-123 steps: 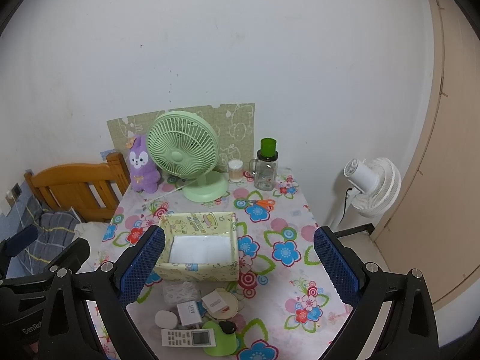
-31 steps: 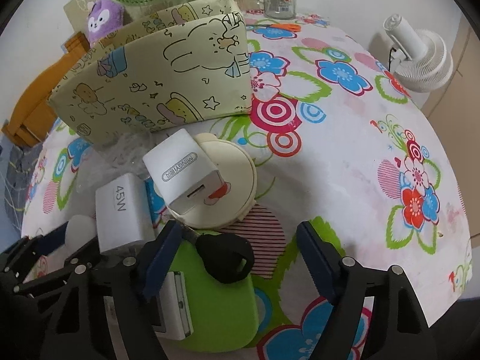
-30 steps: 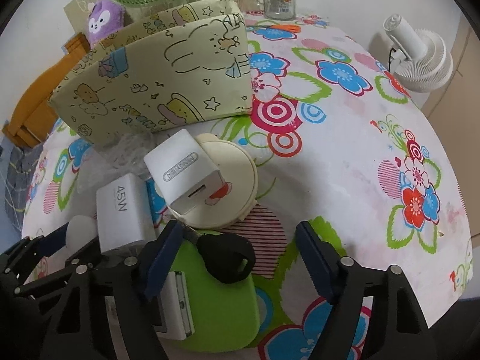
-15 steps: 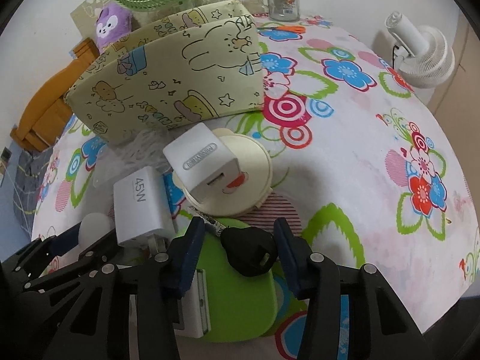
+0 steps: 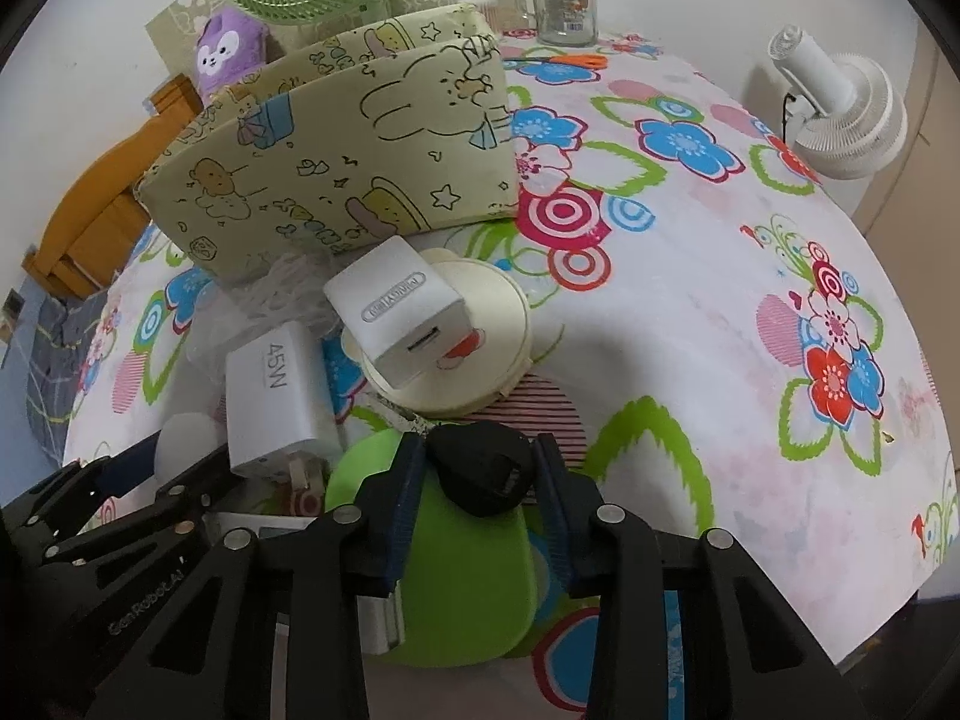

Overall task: Organize rigid objects
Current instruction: 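Lift the white puck with the left tool while the right tool grasps the black key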

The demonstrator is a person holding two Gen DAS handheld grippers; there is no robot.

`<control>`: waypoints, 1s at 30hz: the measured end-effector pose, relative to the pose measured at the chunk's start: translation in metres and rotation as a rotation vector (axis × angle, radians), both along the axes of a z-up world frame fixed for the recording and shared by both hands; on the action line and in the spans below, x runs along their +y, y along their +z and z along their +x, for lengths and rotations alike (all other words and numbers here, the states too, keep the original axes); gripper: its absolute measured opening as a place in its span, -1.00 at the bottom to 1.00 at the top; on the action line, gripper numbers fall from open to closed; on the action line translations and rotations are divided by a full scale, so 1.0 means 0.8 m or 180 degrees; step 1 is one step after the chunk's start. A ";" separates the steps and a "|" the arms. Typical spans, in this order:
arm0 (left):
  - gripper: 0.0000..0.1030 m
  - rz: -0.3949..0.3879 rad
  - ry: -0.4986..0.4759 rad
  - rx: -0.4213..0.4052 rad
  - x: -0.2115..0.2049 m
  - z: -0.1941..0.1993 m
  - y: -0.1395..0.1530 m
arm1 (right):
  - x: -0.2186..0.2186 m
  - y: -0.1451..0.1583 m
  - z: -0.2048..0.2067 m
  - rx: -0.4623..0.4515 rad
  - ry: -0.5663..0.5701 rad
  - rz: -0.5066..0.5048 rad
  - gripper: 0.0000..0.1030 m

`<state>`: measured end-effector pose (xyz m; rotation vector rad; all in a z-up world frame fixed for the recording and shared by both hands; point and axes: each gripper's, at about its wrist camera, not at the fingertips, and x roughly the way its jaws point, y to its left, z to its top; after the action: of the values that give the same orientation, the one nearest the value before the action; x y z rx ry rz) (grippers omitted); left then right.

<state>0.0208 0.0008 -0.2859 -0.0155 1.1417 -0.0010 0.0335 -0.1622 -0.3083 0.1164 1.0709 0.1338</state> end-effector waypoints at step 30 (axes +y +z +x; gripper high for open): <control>0.10 -0.0050 0.0088 -0.0334 0.003 0.032 0.113 | 0.023 0.133 0.034 -0.0532 0.0126 0.0075 -0.25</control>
<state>0.0463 0.0035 -0.1953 -0.0448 1.0364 0.0138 0.0604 -0.1437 -0.2016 0.1035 0.9053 0.1887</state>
